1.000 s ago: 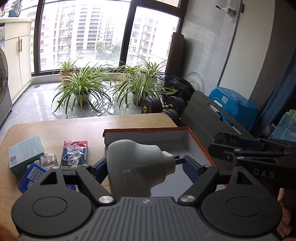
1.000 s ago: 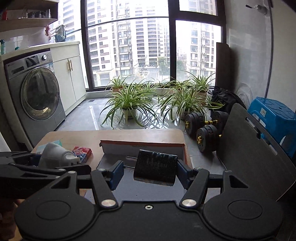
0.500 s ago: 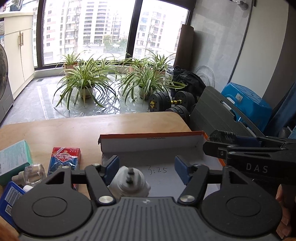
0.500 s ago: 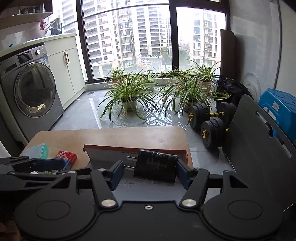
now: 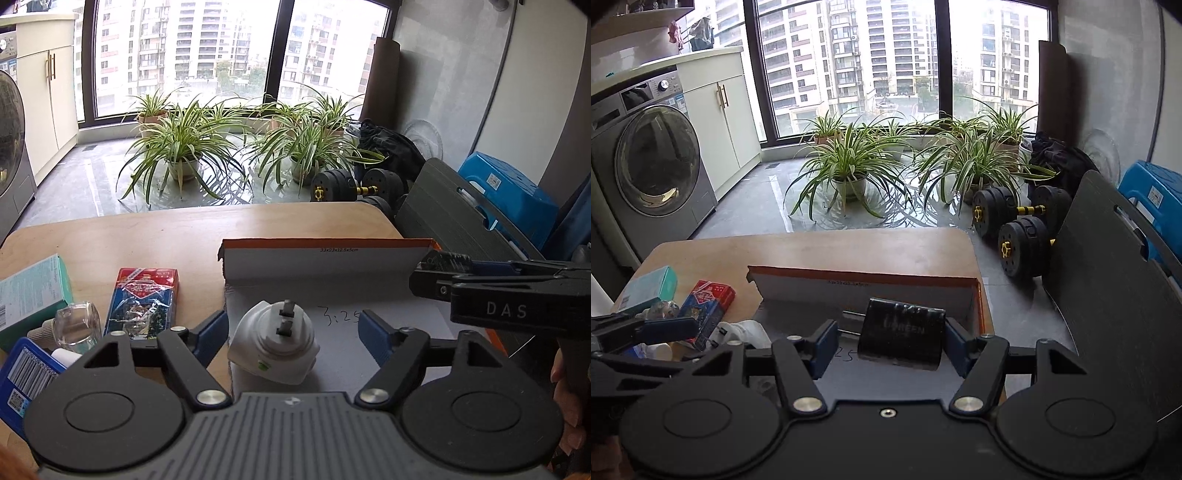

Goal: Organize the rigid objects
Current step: 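Lower and release white adapter with left tool while right tool releases charger, then withdraw both open tools from the tray back over the table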

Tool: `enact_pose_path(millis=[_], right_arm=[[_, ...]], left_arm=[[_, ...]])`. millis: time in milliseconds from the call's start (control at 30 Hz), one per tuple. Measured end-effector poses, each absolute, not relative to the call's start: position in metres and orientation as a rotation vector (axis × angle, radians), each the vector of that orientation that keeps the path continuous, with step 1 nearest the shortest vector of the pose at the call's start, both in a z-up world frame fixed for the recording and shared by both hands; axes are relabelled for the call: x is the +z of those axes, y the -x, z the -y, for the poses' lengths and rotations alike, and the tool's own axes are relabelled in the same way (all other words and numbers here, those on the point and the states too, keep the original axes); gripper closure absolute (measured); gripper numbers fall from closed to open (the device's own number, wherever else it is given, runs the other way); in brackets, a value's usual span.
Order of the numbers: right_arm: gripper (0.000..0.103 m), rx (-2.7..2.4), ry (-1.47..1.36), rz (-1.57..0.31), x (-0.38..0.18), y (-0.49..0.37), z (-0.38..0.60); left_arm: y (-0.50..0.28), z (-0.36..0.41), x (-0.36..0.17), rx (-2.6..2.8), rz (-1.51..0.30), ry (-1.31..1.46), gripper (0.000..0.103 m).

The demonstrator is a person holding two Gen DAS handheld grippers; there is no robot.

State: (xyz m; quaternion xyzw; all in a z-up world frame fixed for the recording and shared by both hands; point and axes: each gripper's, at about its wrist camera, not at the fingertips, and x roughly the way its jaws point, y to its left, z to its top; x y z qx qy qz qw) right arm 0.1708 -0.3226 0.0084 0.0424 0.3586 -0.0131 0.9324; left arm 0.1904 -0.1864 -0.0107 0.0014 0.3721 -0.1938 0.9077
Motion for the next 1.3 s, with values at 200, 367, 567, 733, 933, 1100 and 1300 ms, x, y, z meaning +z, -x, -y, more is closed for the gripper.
enact_pose_path(millis=[200,367,567,733,933,1100,1300], right_arm=[[0.029,-0.044,-0.090,-0.749,0.003,-0.175,0.323],[0.029,-0.043,-0.080,-0.747,0.003,-0.176,0.322],[0.028,-0.049,-0.079,-0.753,-0.001,-0.178,0.321],[0.028,-0.063,-0.090,-0.716,0.004,-0.178,0.324],[0.020,-0.078,-0.100,-0.671,0.015,-0.169,0.331],[0.018,-0.079,-0.106,-0.646,0.024,-0.154,0.329],[0.015,-0.066,-0.035,-0.633,0.032,-0.124,0.298]], left_arm=[[-0.189,0.182,-0.012,-0.383,-0.782,-0.009,0.018],[-0.191,0.185,-0.019,-0.372,-0.802,-0.033,0.016],[-0.194,0.193,-0.029,-0.382,-0.828,-0.049,0.016],[-0.204,0.208,-0.038,-0.456,-0.866,-0.018,0.014],[-0.193,0.210,-0.019,-0.503,-0.800,-0.019,0.011],[-0.173,0.180,-0.004,-0.449,-0.775,-0.012,0.009],[-0.140,0.132,0.020,-0.370,-0.741,0.005,0.006]])
